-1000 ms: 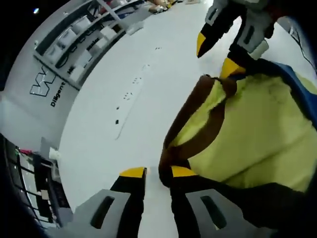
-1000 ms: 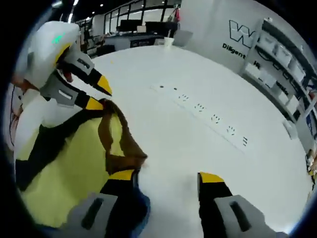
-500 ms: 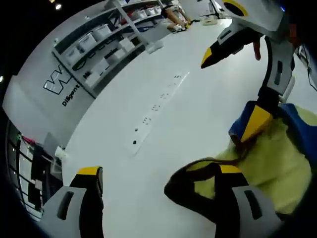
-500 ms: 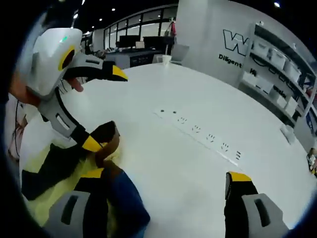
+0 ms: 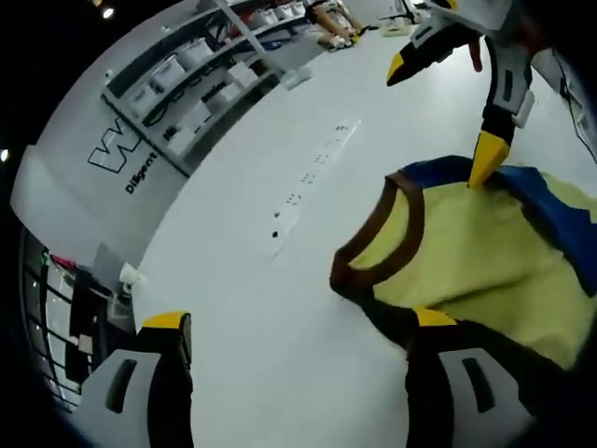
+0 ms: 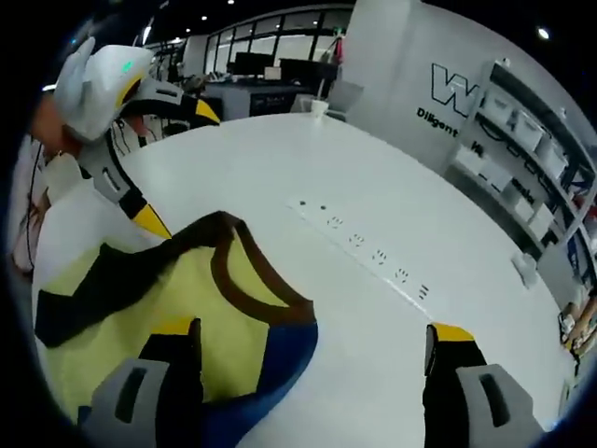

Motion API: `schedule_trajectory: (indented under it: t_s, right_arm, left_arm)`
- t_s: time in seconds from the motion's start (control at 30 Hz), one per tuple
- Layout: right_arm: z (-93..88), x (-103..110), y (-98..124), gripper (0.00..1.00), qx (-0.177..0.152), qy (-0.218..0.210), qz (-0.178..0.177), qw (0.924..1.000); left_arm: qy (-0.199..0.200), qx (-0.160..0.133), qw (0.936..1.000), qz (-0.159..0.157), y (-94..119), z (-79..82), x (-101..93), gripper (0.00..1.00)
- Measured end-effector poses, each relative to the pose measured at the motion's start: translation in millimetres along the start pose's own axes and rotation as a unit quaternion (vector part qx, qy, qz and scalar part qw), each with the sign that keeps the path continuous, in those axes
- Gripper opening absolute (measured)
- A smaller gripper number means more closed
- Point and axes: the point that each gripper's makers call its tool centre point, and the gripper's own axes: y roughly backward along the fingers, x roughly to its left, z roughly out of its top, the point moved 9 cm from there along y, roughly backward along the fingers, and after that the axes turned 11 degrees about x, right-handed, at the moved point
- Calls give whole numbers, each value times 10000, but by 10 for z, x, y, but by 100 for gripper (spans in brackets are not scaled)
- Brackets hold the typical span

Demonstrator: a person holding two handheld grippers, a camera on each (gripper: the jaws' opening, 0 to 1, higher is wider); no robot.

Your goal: Fold the garment on the visible template until the final outline fits inside the template.

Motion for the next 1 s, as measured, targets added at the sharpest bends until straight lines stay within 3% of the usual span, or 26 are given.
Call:
schedule_trajectory:
  t_s: [0.17, 0.43, 0.57, 0.7, 0.83, 1.0]
  right_arm:
    - [28, 55, 134, 99, -73, 169, -59, 9998]
    - [-162, 208, 422, 99, -7, 240, -110, 9997]
    - [-216, 240, 582, 99, -32, 61, -131, 9999]
    - [-291, 314, 724, 99, 27, 69, -186, 9998]
    - [-350, 356, 855, 99, 29, 82, -255, 9996]
    - [-452, 366, 986, 99, 18, -212, -369, 9991]
  left_arm:
    - [24, -69, 10000, 25, 156, -23, -18, 94]
    - [103, -99, 9999, -1, 382, -164, -107, 96]
    - [350, -219, 9991, -45, 570, -273, -178, 96]
    - [364, -157, 9992, -51, 717, -449, -254, 97]
    - [490, -165, 9987, 11, 838, -559, -226, 96]
    - [700, -214, 9973, -6, 981, -660, -258, 97]
